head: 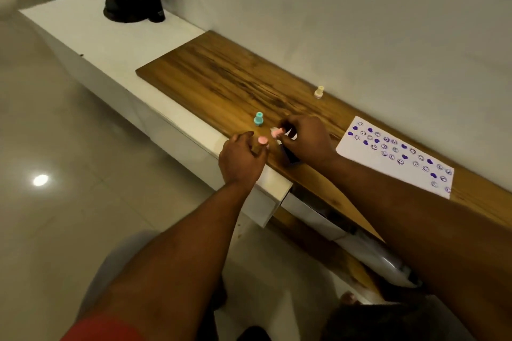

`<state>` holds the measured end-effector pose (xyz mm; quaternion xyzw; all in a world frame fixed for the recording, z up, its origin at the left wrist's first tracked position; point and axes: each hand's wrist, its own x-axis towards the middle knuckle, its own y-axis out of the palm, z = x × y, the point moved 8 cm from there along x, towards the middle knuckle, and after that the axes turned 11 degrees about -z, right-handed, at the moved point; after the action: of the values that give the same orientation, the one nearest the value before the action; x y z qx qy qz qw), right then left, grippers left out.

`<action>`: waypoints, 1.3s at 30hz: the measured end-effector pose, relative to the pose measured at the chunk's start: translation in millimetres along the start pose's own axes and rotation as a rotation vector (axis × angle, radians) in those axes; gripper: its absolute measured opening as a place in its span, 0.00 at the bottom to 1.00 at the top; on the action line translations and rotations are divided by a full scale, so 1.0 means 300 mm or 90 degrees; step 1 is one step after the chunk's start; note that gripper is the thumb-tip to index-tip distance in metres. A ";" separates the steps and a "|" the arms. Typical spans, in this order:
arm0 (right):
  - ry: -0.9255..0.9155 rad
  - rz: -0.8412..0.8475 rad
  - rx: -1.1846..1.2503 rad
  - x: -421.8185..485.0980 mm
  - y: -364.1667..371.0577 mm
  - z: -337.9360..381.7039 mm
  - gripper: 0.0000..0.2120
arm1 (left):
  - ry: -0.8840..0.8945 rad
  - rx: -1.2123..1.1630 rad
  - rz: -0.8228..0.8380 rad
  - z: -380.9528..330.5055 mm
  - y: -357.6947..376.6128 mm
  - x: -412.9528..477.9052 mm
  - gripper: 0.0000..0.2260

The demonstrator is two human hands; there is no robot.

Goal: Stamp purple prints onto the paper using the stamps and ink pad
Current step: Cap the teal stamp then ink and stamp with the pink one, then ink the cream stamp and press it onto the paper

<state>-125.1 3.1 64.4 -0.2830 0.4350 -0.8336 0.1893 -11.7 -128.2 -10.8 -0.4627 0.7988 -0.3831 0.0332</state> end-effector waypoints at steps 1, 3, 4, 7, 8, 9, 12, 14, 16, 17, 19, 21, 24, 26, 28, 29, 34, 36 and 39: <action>-0.007 -0.004 -0.007 0.010 0.012 0.015 0.15 | -0.003 0.006 0.004 -0.005 0.005 0.009 0.26; -0.014 -0.002 -0.027 0.027 0.033 0.033 0.15 | -0.007 0.014 0.016 -0.011 0.016 0.021 0.24; -0.015 0.002 -0.037 0.034 0.043 0.038 0.15 | -0.011 0.015 0.020 -0.008 0.021 0.023 0.23; -0.028 0.017 -0.063 0.051 0.062 0.049 0.17 | -0.025 0.003 0.023 0.000 0.028 0.024 0.21; -0.039 0.022 -0.071 0.053 0.066 0.053 0.17 | -0.029 0.000 0.021 0.000 0.027 0.023 0.21; -0.052 0.024 -0.079 0.056 0.069 0.059 0.18 | -0.031 -0.001 0.016 -0.001 0.026 0.022 0.21; -0.085 0.021 -0.087 0.058 0.078 0.075 0.18 | -0.032 -0.001 0.002 -0.005 0.018 0.022 0.20; -0.088 0.027 -0.092 0.056 0.090 0.078 0.18 | -0.030 -0.005 0.003 -0.007 0.016 0.022 0.19; -0.087 0.041 -0.097 0.057 0.105 0.073 0.18 | -0.032 -0.008 0.008 -0.009 0.018 0.021 0.18; -0.088 0.048 -0.100 0.057 0.112 0.071 0.17 | -0.036 -0.010 0.009 -0.008 0.018 0.022 0.18; -0.092 0.058 -0.112 0.056 0.126 0.067 0.16 | -0.042 -0.009 0.009 -0.009 0.016 0.025 0.18; -0.105 0.061 -0.137 0.059 0.136 0.069 0.16 | -0.050 -0.011 0.012 -0.010 0.016 0.030 0.17; -0.118 0.063 -0.167 0.071 0.146 0.081 0.14 | -0.066 -0.021 0.014 -0.013 0.016 0.031 0.15; -0.113 0.083 -0.195 0.083 0.158 0.090 0.13 | -0.071 -0.021 0.016 -0.016 0.017 0.032 0.13; -0.111 0.114 -0.227 0.095 0.170 0.100 0.13 | -0.074 -0.018 0.014 -0.016 0.018 0.035 0.12; -0.109 0.128 -0.238 0.102 0.174 0.104 0.13 | -0.076 -0.018 0.013 -0.015 0.017 0.037 0.12; -0.117 0.177 -0.296 0.122 0.196 0.131 0.14 | -0.076 -0.010 0.021 -0.014 0.030 0.036 0.15; -0.098 0.178 -0.299 0.123 0.203 0.126 0.14 | -0.079 -0.010 0.013 -0.011 0.032 0.041 0.16; -0.037 0.164 -0.204 0.112 0.196 0.088 0.16 | -0.076 -0.008 0.001 -0.008 0.034 0.053 0.14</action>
<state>-130.2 -64.4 37.9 -0.2755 0.5888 -0.7141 0.2599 -29.0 -136.0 -10.9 -0.4844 0.7980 -0.3499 0.0779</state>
